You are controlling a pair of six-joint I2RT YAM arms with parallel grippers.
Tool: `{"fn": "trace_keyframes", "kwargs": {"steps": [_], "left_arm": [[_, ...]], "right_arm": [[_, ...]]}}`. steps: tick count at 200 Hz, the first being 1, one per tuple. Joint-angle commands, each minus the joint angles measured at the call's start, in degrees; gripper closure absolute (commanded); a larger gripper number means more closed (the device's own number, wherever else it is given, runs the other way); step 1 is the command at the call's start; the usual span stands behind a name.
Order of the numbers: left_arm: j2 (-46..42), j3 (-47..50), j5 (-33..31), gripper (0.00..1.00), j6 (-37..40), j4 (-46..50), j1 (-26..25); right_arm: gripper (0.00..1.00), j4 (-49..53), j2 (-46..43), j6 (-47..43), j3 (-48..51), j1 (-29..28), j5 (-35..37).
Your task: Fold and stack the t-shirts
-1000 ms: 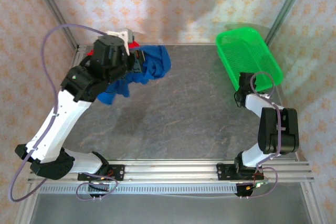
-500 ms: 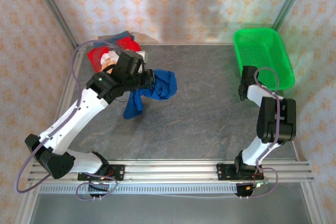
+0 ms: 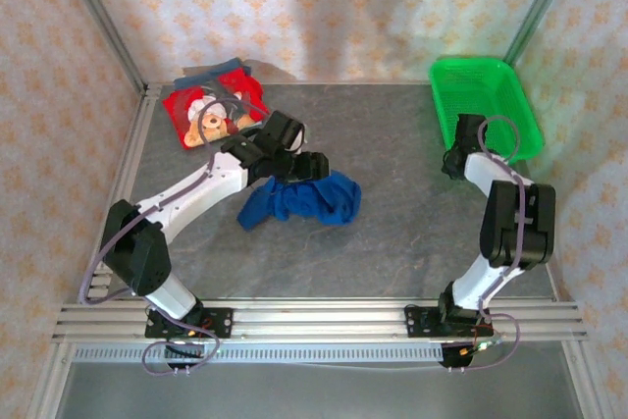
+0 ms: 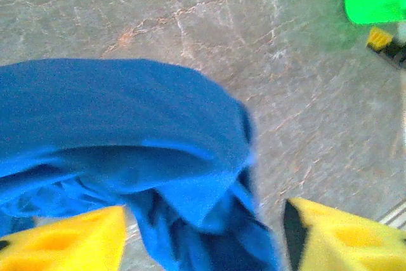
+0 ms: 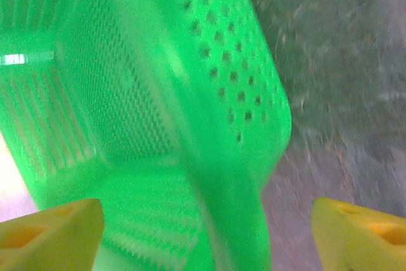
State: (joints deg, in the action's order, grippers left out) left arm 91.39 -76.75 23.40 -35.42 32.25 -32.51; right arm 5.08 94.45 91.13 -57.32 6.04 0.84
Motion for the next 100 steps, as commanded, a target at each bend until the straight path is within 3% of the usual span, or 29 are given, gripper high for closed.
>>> {"fn": "trace_keyframes", "kwargs": {"steps": [1,41,79,100], "left_arm": [[-2.02,-1.56,1.46,0.24,-2.28,-3.38,3.74],[-6.45,0.08,1.42,0.2,1.2,5.58,7.57],[-14.65,16.59,2.6,0.21,-1.91,6.03,15.72],[-17.27,22.4,2.22,0.22,-1.57,5.72,17.3]], "right_arm": [[0.04,0.38,-6.79,-10.46,3.27,-2.23,-7.7],[0.03,2.58,-15.16,-20.06,10.93,-6.54,-21.7],[0.03,17.51,-23.27,-37.44,12.45,-12.52,-30.06],[0.05,24.15,-28.75,-47.56,12.89,-16.53,-32.24]]}}
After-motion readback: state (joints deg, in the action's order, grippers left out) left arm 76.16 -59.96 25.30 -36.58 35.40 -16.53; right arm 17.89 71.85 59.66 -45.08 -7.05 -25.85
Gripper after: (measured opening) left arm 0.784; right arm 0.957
